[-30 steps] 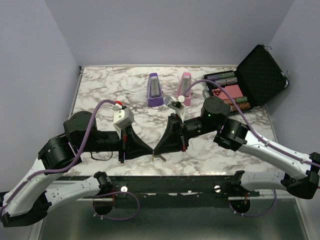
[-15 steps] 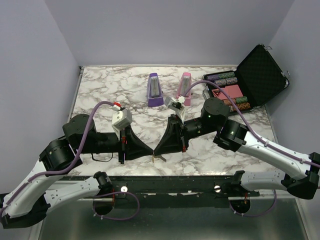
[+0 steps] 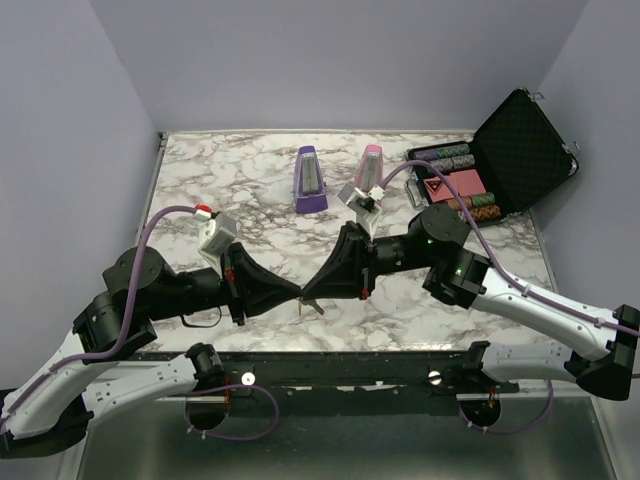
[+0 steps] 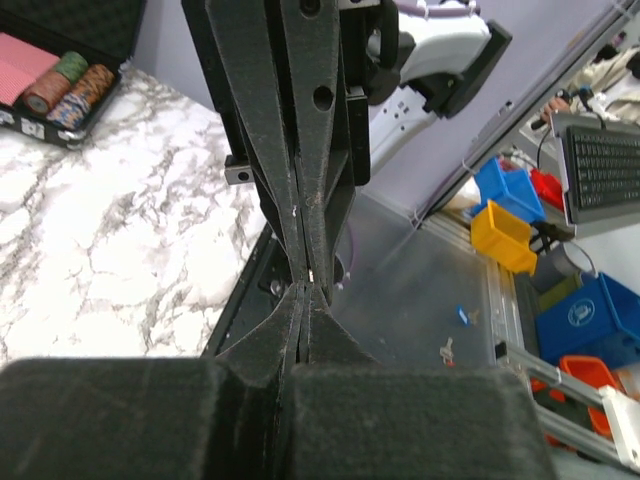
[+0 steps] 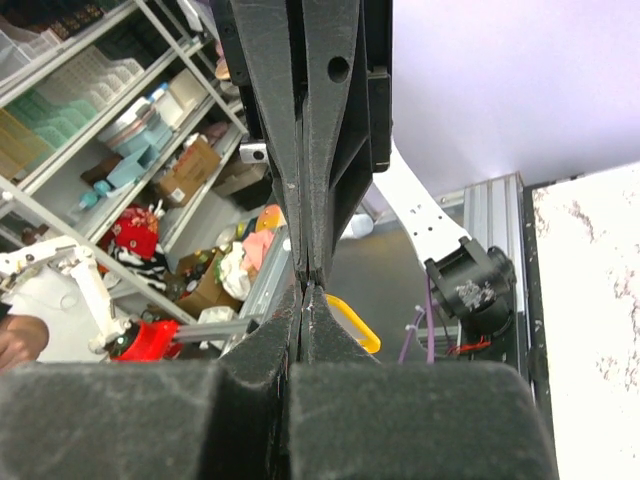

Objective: Remove the keys from the keyring

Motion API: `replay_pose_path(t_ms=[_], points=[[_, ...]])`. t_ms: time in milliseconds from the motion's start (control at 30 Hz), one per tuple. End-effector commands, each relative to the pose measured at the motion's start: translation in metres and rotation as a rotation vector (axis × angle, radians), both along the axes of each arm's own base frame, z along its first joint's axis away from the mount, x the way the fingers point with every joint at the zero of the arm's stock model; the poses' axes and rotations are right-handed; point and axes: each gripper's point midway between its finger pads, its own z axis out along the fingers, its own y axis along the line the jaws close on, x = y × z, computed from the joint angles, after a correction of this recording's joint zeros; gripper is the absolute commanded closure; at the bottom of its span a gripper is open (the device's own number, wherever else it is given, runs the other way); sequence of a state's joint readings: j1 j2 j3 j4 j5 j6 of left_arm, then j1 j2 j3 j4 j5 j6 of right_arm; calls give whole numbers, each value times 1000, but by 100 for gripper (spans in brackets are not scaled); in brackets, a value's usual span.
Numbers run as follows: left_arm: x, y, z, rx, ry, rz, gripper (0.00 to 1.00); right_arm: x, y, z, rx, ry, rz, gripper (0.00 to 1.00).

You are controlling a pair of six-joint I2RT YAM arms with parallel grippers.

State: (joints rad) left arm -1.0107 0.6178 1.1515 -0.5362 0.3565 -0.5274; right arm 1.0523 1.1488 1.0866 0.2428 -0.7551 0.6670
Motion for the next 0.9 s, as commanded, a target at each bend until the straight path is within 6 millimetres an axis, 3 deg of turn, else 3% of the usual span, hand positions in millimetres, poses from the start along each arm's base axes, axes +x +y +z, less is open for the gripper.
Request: replay_pose_path(t_ms=[0, 267, 867], points=[[15, 0, 18, -95, 2, 98, 100, 12, 2, 22, 105, -9, -83, 99], [24, 3, 32, -204, 19, 160, 100, 17, 7, 28, 138, 1, -100, 99], [22, 2, 44, -249, 4, 160, 100, 19, 6, 32, 160, 6, -117, 99]])
